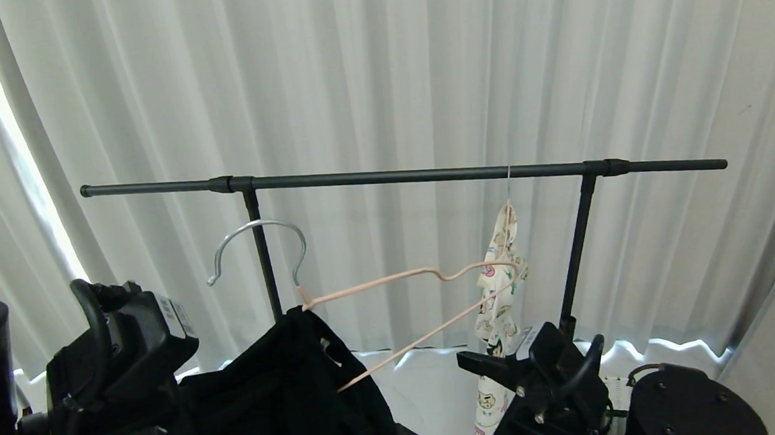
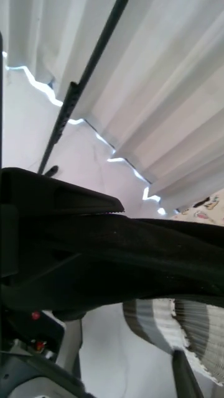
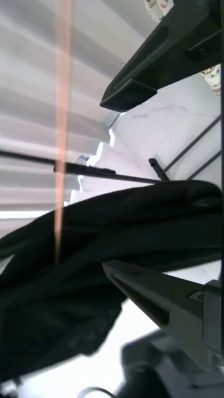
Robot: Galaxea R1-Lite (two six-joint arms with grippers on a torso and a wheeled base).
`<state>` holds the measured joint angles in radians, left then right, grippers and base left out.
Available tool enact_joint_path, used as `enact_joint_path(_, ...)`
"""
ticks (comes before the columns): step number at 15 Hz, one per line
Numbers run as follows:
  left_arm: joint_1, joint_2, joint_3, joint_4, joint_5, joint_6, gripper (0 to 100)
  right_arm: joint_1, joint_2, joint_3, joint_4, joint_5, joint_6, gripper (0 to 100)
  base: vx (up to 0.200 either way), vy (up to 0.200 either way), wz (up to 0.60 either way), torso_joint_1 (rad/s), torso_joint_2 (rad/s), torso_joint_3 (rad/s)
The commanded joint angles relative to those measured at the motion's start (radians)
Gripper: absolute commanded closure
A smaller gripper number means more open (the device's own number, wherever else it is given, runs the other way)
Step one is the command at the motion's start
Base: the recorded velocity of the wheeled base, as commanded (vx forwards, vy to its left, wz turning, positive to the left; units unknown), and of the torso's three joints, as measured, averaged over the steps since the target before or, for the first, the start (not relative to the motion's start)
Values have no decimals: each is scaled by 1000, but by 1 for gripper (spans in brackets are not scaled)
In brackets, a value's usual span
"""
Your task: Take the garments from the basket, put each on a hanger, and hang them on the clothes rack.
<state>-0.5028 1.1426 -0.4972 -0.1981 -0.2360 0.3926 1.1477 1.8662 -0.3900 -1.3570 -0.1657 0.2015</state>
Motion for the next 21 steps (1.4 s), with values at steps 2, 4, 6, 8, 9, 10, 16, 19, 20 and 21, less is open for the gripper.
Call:
enact_joint_path(2,-5,32,-30,0,0,0,100,-22,70,-58,-1,-5,7,0,0,0,0,0,0,0)
enact_joint_path(4,-17,34,-35,0,0,0,100,-32,108,-104,-1,-8,7,0,0,0,0,0,0,0)
enact_joint_path(6,-30,36,-35,0,0,0,100,-32,114,-116,-1,-8,15,0,0,0,0,0,0,0)
enact_joint_path(8,-49,36,-35,0,0,0,100,-32,117,-118,1,-6,35,0,0,0,0,0,0,0)
enact_joint_path(9,-54,37,-37,0,0,0,100,-29,119,-118,1,-6,35,0,0,0,0,0,0,0)
enact_joint_path(10,-56,43,-40,0,0,0,100,-26,125,-119,1,-5,33,0,0,0,0,0,0,0)
enact_joint_path(16,-54,120,-70,-78,1,0,100,29,185,-179,1,-5,-10,0,0,0,0,0,0,0)
enact_joint_path(19,-54,134,-72,-113,0,0,100,30,199,-181,1,-6,-17,0,0,0,0,0,0,0)
enact_joint_path(20,-54,132,-73,-116,0,0,100,30,199,-173,7,-6,-22,0,0,0,0,0,0,0)
enact_joint_path(21,-54,131,-73,-116,0,0,100,27,206,-162,7,-8,-24,0,0,0,0,0,0,0)
